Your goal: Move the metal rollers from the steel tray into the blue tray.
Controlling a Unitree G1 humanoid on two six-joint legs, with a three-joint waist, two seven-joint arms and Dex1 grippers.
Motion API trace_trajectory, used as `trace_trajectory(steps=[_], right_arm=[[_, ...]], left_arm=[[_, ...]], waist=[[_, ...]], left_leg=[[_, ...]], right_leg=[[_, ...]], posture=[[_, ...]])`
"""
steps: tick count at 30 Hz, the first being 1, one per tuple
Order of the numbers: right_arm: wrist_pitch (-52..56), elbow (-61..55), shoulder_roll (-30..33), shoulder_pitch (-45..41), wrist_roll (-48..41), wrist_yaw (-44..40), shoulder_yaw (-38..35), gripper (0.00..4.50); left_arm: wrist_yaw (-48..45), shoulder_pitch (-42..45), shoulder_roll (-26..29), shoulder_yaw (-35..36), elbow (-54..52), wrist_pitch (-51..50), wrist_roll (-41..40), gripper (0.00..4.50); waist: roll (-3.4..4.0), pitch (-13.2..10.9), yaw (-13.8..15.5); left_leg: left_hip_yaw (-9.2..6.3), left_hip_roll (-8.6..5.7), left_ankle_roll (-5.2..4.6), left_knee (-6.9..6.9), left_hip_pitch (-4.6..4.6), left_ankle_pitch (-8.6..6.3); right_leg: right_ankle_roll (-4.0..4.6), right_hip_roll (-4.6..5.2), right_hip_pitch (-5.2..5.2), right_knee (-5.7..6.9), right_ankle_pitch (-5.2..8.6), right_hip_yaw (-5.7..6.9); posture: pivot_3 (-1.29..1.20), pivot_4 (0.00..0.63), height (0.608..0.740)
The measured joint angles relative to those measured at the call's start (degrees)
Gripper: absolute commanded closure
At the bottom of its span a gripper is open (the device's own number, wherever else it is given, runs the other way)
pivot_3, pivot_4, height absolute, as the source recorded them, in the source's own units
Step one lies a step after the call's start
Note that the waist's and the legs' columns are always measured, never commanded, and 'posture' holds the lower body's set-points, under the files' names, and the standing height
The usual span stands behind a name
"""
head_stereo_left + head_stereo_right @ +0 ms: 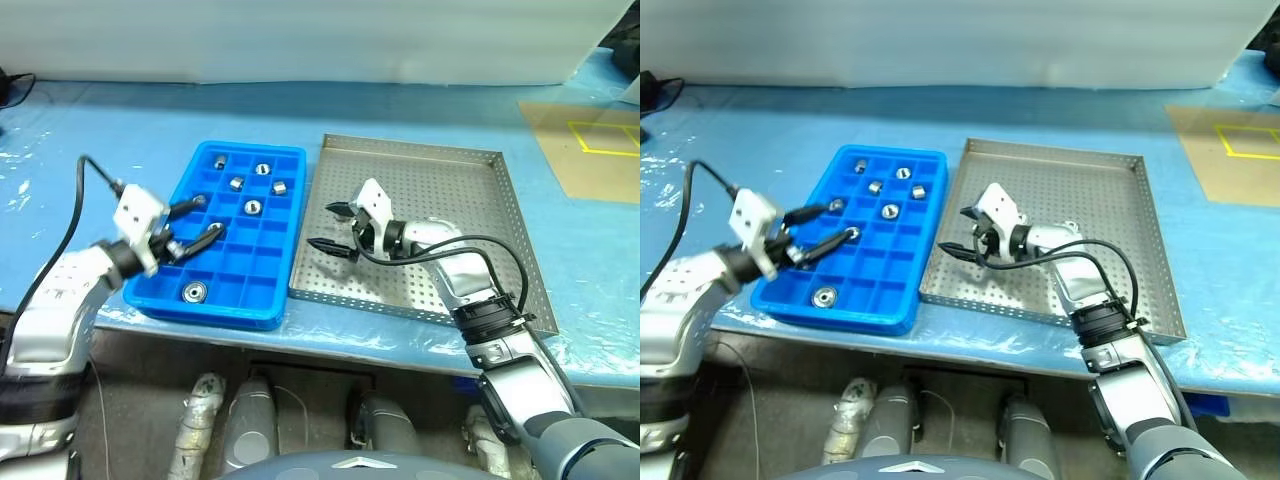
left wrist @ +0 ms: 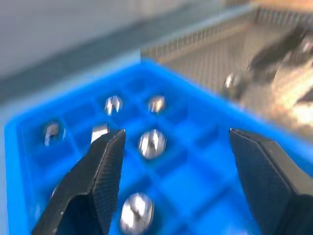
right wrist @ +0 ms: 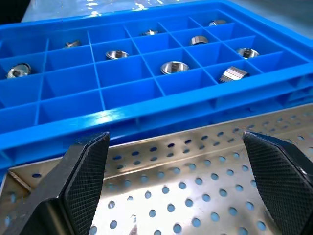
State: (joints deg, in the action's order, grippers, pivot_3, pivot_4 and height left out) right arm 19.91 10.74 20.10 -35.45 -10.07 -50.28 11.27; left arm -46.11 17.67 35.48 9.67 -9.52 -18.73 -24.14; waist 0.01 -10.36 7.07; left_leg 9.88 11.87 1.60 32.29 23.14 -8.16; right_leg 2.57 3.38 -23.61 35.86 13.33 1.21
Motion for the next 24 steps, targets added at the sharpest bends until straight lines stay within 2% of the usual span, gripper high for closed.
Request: trace_trajectory(steps=[5,9,16,24], right_arm=[[-0.24,0.39,-0.11,0.09,0.24,3.02,-1.61,0.0],[-1.69,3.98,-3.82,0.03,1.73,10.01,-2.94,0.0],[-4.98,11.38,-7.43,-1.03,3.33,16.97,-4.12,0.0],[-8.31,17.72,-9.25,-4.63,4.19,18.7,-4.17,0.0]], left_arm=[[-0.3,7.39,-5.35,-5.89,8.39,1.93,2.45,0.97],[-0.95,11.58,-8.25,-7.97,15.04,5.21,4.31,0.97],[-2.74,12.3,-8.47,-8.0,18.37,7.69,5.25,0.97],[-3.19,12.36,-9.01,-7.97,18.41,8.28,5.26,0.97]], waist=[[-0.01,0.0,-0.36],[-0.02,0.01,-1.18],[-0.02,0.01,-1.82],[-0.02,0.01,-1.68]], left_leg=[[0.0,0.02,0.05,0.0,0.03,0.04],[-0.01,0.01,0.08,0.01,0.11,0.06],[0.0,0.03,0.08,0.0,0.13,0.06],[0.0,0.02,0.07,0.02,0.14,0.06]], right_leg=[[-0.01,-0.06,-0.08,0.06,-0.01,-0.01],[-0.01,-0.08,-0.14,0.07,-0.01,-0.01],[0.0,-0.08,-0.2,0.08,-0.01,0.0],[0.0,-0.06,-0.18,0.09,-0.01,0.01]], posture=[[0.05,0.15,0.74],[0.02,0.15,0.74],[0.01,0.15,0.74],[0.03,0.15,0.74]])
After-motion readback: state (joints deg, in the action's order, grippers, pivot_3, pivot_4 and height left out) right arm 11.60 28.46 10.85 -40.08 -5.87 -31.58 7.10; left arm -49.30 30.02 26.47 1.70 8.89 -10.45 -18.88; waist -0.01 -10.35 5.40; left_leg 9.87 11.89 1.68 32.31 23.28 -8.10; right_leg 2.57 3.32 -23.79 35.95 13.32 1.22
